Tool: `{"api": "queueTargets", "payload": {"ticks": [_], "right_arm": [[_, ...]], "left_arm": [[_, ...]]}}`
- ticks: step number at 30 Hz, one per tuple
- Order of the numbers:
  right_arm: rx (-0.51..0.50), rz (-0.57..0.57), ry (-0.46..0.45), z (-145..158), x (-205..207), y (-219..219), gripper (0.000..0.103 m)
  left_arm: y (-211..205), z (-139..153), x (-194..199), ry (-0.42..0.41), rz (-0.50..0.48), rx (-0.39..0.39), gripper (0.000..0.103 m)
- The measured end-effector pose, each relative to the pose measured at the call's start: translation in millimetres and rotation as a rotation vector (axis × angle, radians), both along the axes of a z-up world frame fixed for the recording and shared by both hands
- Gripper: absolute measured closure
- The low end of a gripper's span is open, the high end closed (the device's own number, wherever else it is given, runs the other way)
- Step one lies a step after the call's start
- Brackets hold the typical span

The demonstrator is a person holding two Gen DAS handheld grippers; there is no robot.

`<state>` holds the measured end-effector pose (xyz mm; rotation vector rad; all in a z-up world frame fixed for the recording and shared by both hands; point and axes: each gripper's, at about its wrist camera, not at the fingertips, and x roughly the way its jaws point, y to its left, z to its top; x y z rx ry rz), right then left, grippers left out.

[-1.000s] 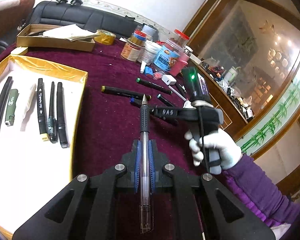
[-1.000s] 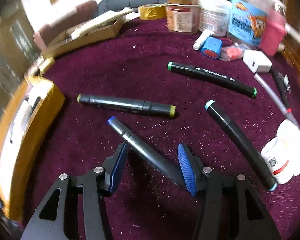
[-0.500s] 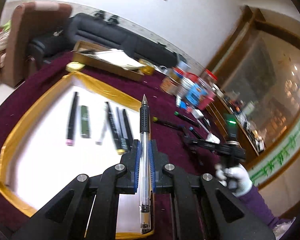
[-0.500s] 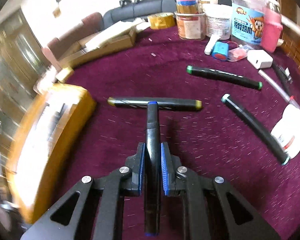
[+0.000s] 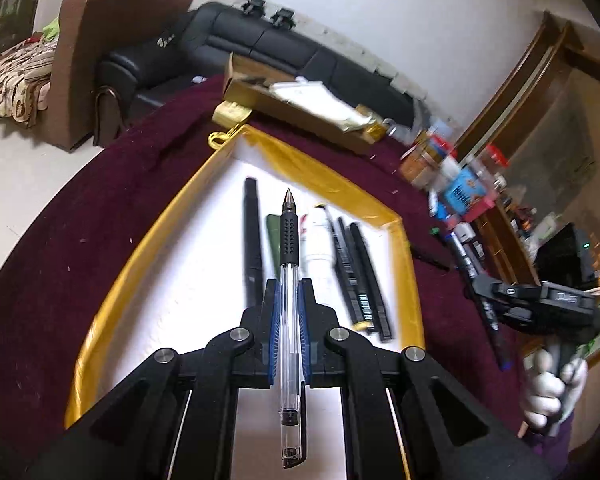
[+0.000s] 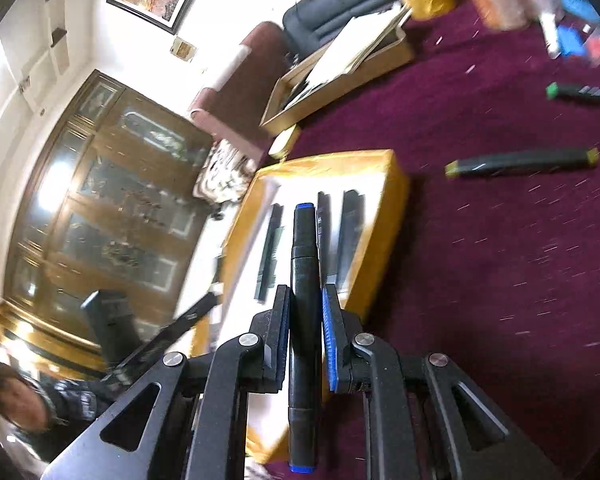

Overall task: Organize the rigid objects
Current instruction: 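Carry the clear pen and black marker into the white tray and release both, then move both open grippers back over the markers on the tablecloth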

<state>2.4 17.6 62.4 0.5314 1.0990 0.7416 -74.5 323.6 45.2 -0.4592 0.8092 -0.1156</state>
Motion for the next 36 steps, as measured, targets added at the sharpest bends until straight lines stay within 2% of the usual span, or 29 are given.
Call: {"api": "queueTargets", "payload": {"ticks": [8, 11, 14, 20, 21, 24, 25, 29, 34, 36], "right_arm": [[-0.031, 0.029, 0.086, -26, 23, 71, 0.089], [-0.028, 0.020, 0.119, -35, 31, 86, 0.089], [-0.016, 0.012, 0.157, -43, 34, 95, 0.089], [0.007, 0.029, 0.196, -52, 29, 107, 0.089], [0.017, 0.035, 0.203, -53, 29, 110, 0.089], [0.046, 0.060, 0.230, -58, 29, 129, 0.089], [0.053, 0.068, 0.239, -60, 29, 137, 0.089], [0.056, 0.097, 0.262, -66, 29, 165, 0.089], [-0.004, 0.094, 0.258, -69, 22, 181, 0.087], [-0.020, 0.087, 0.238, -64, 18, 177, 0.079]], "left_arm": [[18, -14, 49, 0.136, 0.026, 0.038, 0.096], [20, -19, 69, 0.178, 0.034, 0.071, 0.096], [24, -25, 80, 0.199, 0.048, 0.057, 0.096], [32, -9, 43, 0.107, 0.072, -0.034, 0.091], [35, -2, 29, 0.073, 0.086, -0.048, 0.085], [48, 14, -7, -0.006, 0.152, -0.094, 0.056], [53, 19, -21, -0.035, 0.185, -0.104, 0.053], [69, 29, -62, -0.106, 0.282, -0.115, 0.053], [76, 34, -72, -0.129, 0.317, -0.092, 0.053], [76, 35, -74, -0.127, 0.317, -0.085, 0.053]]}}
